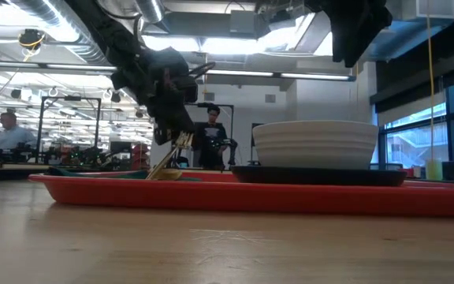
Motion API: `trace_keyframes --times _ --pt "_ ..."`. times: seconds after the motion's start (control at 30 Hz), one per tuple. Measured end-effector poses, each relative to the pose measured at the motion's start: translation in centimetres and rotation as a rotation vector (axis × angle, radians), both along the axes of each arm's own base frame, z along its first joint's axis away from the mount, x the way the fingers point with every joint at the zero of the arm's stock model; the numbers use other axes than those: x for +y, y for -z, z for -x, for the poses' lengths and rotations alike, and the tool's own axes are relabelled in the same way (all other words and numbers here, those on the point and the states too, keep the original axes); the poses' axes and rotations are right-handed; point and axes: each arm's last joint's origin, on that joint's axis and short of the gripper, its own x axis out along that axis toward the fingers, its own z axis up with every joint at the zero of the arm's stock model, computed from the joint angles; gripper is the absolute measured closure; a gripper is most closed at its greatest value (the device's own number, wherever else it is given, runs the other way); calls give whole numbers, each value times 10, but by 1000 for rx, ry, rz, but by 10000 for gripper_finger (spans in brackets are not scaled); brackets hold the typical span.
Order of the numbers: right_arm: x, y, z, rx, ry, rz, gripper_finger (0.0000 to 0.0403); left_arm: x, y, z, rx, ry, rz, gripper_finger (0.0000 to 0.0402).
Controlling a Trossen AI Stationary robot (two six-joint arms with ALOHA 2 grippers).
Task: Set up tray
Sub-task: Put the gold fork on the dark green napkin to the right of the gold spoon
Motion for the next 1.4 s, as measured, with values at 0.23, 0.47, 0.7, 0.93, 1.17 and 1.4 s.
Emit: trace_keyframes --times 0.23,0.47,0.7,0.93,1.17,1.4 --pt "0 0 0 0 0 0 176 2 6 -1 25 0 -71 400" --pt "0 0 0 1 -3 1 176 4 7 -1 47 -22 -133 400" --pt "0 0 0 2 -6 1 176 -5 8 -6 48 30 -219 400" --pt "0 0 0 2 -6 2 176 -10 8 -10 38 67 -299 400" --pt "0 0 0 2 -6 2 176 -9 8 -10 20 119 -372 400" --pt "0 0 0 2 -6 2 176 -15 8 -12 -24 239 -481 400"
